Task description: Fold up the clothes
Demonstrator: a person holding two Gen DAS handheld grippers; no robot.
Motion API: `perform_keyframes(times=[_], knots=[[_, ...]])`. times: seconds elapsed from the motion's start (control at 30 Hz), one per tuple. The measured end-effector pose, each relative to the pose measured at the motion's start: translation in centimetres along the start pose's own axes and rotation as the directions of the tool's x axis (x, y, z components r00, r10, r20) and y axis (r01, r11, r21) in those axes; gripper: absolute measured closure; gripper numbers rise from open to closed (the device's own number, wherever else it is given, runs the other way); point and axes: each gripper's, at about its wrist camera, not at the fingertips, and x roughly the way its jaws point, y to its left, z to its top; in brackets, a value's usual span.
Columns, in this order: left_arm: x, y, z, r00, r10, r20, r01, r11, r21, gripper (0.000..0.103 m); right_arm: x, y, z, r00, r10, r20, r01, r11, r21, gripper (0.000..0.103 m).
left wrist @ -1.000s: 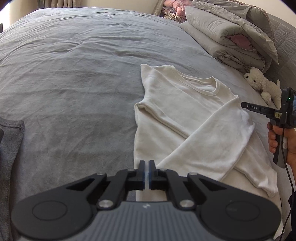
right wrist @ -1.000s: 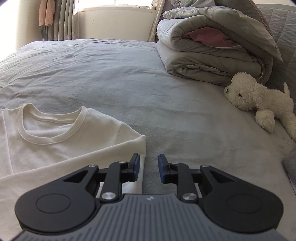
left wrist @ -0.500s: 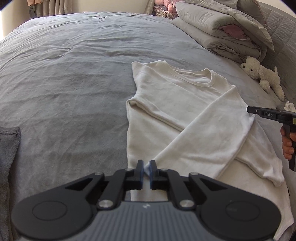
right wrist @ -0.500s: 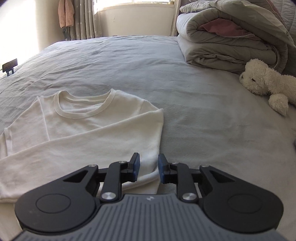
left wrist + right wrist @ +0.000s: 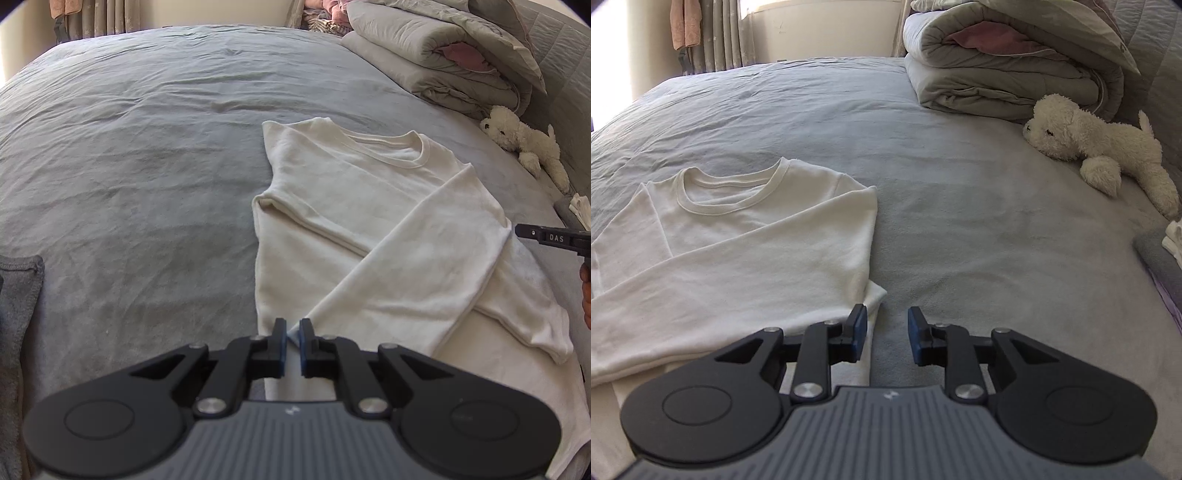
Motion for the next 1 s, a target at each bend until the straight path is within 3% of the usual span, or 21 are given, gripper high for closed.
perform_keyframes(times=[0.1, 0.17, 0.27, 0.33, 0.53, 0.8, 0.83, 0.87, 1.0], knots=[[0.1, -0.2, -0.1, 1.0, 0.01, 0.002, -0.01, 1.0, 0.011, 0.097, -2.3, 1.3, -0.9, 0.999, 0.027, 0.035, -0.025, 0.998, -0.051, 0.073], [0.1, -0.1, -0.1, 1.0, 0.009, 0.004, -0.009, 1.0, 0.008, 0.096, -2.7, 2.3, -1.2, 0.998, -0.024, 0.055, 0.029, 0.995, -0.098, 0.073], [-0.1, 0.1, -0.2, 1.0, 0.008, 0.003, -0.008, 1.0, 0.001, 0.095, -1.8, 0.9, -1.0, 0.997, -0.073, 0.04, 0.073, 0.997, 0.006, 0.073], [-0.2, 0.1, -0.2, 1.0, 0.006, 0.002, -0.006, 1.0, 0.0, 0.095, -1.2, -0.2, -1.0, 0.998, -0.036, 0.045, 0.033, 0.997, 0.074, 0.073], [-0.3, 0.5, -0.1, 1.0, -0.008, -0.003, 0.008, 1.0, -0.019, 0.095, 0.8, -1.0, 0.4, 0.986, -0.029, 0.165, 0.03, 1.0, -0.002, 0.069], [0.0, 0.7, 0.2, 1.0, -0.024, -0.007, 0.024, 1.0, -0.016, 0.095, 3.4, -1.6, -0.4, 0.986, 0.099, 0.134, -0.081, 0.988, -0.13, 0.069], [0.0, 0.7, 0.2, 1.0, -0.025, -0.004, 0.025, 1.0, -0.016, 0.095, 3.6, -1.5, -0.3, 0.986, 0.113, 0.12, -0.097, 0.987, -0.131, 0.075], [0.0, 0.8, 0.2, 1.0, -0.025, -0.001, 0.025, 1.0, -0.017, 0.095, 3.8, -1.4, -0.3, 0.987, 0.127, 0.098, -0.114, 0.985, -0.131, 0.095], [-0.6, 1.0, 0.4, 0.999, -0.029, 0.026, 0.03, 0.999, -0.033, 0.096, 2.6, -1.6, 1.2, 0.986, 0.148, 0.076, -0.149, 0.989, 0.016, 0.095]])
